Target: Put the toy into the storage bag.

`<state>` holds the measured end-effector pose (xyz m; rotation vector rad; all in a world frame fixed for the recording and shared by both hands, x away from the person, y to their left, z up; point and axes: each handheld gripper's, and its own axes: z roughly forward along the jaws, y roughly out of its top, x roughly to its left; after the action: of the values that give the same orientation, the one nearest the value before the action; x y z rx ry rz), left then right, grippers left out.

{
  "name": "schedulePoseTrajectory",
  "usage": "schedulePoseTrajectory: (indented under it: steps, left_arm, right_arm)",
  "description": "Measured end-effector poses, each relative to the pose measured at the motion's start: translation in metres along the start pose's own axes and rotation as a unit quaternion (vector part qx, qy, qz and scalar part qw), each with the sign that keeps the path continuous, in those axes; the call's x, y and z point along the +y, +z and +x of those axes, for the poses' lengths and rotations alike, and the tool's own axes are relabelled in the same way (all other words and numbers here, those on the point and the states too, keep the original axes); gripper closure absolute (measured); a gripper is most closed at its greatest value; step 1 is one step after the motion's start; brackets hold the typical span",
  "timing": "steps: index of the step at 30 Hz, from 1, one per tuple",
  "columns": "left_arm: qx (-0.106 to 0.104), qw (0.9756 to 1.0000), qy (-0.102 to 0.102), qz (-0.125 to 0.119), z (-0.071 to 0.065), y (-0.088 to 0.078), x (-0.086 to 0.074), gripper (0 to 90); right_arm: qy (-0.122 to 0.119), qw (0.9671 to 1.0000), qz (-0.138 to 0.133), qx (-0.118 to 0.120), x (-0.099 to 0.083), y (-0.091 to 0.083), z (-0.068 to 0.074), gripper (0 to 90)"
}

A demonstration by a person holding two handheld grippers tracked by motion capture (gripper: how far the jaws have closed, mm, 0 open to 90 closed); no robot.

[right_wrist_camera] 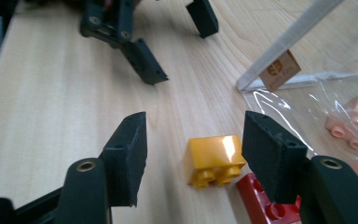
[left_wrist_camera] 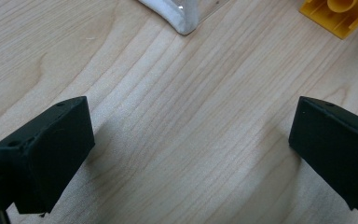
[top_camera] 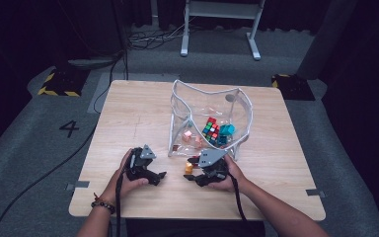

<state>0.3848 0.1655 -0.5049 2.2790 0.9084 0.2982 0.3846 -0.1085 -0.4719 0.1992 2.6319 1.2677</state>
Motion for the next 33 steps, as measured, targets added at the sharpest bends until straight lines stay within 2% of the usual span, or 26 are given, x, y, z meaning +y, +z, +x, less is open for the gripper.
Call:
schedulePoseTrajectory:
  steps: [1, 3, 5, 6, 7, 9, 10, 11, 13, 16, 18, 19, 23, 24, 25, 26, 27, 28, 29, 30, 32, 33]
  left_arm:
    - [0.000, 1.0000, 0.000, 0.000, 0.000, 0.000, 0.000, 0.1]
    - [0.000, 1.0000, 0.000, 0.000, 0.000, 0.000, 0.000, 0.1]
    - [0.000, 1.0000, 0.000, 0.000, 0.000, 0.000, 0.000, 0.1]
    - [0.000, 1.0000, 0.000, 0.000, 0.000, 0.000, 0.000, 0.1]
    - [0.000, 1.0000, 0.000, 0.000, 0.000, 0.000, 0.000, 0.1]
    - [-0.001, 1.0000, -0.001, 0.000, 0.000, 0.000, 0.000, 0.1]
    - [-0.001, 1.0000, -0.001, 0.000, 0.000, 0.000, 0.000, 0.1]
    - [0.000, 1.0000, 0.000, 0.000, 0.000, 0.000, 0.000, 0.1]
    - [0.000, 1.0000, 0.000, 0.000, 0.000, 0.000, 0.000, 0.1]
    - [0.000, 1.0000, 0.000, 0.000, 0.000, 0.000, 0.000, 0.1]
    - [0.000, 1.0000, 0.000, 0.000, 0.000, 0.000, 0.000, 0.1]
    - [-0.002, 1.0000, -0.002, 0.001, 0.000, 0.000, 0.000, 0.1]
    - [-0.002, 1.0000, -0.001, 0.002, 0.000, 0.000, 0.000, 0.2]
    - [-0.002, 1.0000, -0.002, 0.002, -0.001, 0.000, 0.000, 0.3]
    - [0.000, 1.0000, -0.002, 0.002, -0.001, -0.001, 0.000, 0.3]
    - [0.000, 1.0000, -0.003, 0.001, -0.001, 0.000, 0.000, 0.3]
    - [0.004, 1.0000, -0.003, -0.001, -0.001, 0.000, -0.001, 0.3]
    - [0.005, 1.0000, -0.001, -0.001, -0.001, 0.000, 0.000, 0.4]
    - [0.005, 1.0000, -0.001, -0.001, -0.001, 0.000, 0.000, 0.4]
    - [0.006, 1.0000, -0.001, 0.000, -0.001, -0.001, 0.000, 0.4]
    - [0.005, 1.0000, -0.001, 0.001, -0.001, -0.001, 0.000, 0.3]
    - [0.007, 1.0000, -0.001, -0.001, -0.001, -0.001, 0.000, 0.3]
  right_arm:
    - [0.014, 0.9999, 0.004, -0.002, 0.000, 0.003, -0.001, 41.0]
    - [-0.003, 0.9999, 0.011, -0.001, -0.002, 0.008, -0.005, 40.3]
    - [0.011, 0.9998, 0.018, -0.005, -0.003, 0.013, -0.006, 40.3]
    - [0.009, 0.9997, 0.024, 0.000, -0.005, 0.015, -0.009, 40.8]
    - [0.023, 0.9992, 0.032, 0.000, -0.006, 0.016, -0.008, 41.3]
    - [0.028, 0.9989, 0.037, -0.003, -0.009, 0.019, -0.010, 45.2]
    - [0.029, 0.9988, 0.040, 0.003, -0.010, 0.021, -0.010, 47.8]
    - [0.021, 0.9989, 0.042, 0.003, -0.011, 0.022, -0.011, 49.9]
    - [0.021, 0.9988, 0.044, 0.001, -0.012, 0.022, -0.008, 58.7]
    - [0.016, 0.9989, 0.045, 0.006, -0.013, 0.017, -0.005, 59.5]
    - [0.003, 0.9993, 0.035, 0.013, -0.014, 0.012, -0.005, 59.5]
    - [0.012, 0.9995, 0.027, 0.014, -0.015, 0.009, -0.003, 59.5]
    - [0.026, 0.9992, 0.026, 0.012, -0.023, -0.015, -0.003, 59.5]
    - [0.042, 0.9987, 0.029, 0.008, -0.026, -0.023, -0.002, 59.5]
    - [0.029, 0.9992, 0.025, 0.005, -0.028, -0.028, -0.005, 59.5]
    - [0.029, 0.9994, 0.019, 0.001, -0.031, -0.033, -0.006, 59.5]
    - [0.045, 0.9987, 0.025, -0.004, -0.035, -0.040, -0.006, 59.6]
    - [0.048, 0.9984, 0.027, -0.012, -0.039, -0.046, -0.006, 59.5]
    - [0.048, 0.9984, 0.027, -0.012, -0.039, -0.046, -0.006, 59.5]
    - [0.039, 0.9988, 0.022, -0.021, -0.045, -0.056, -0.010, 59.6]
    - [0.046, 0.9982, 0.022, -0.033, -0.051, -0.068, -0.015, 59.5]
    - [0.064, 0.9968, 0.029, -0.038, -0.053, -0.074, -0.015, 59.5]
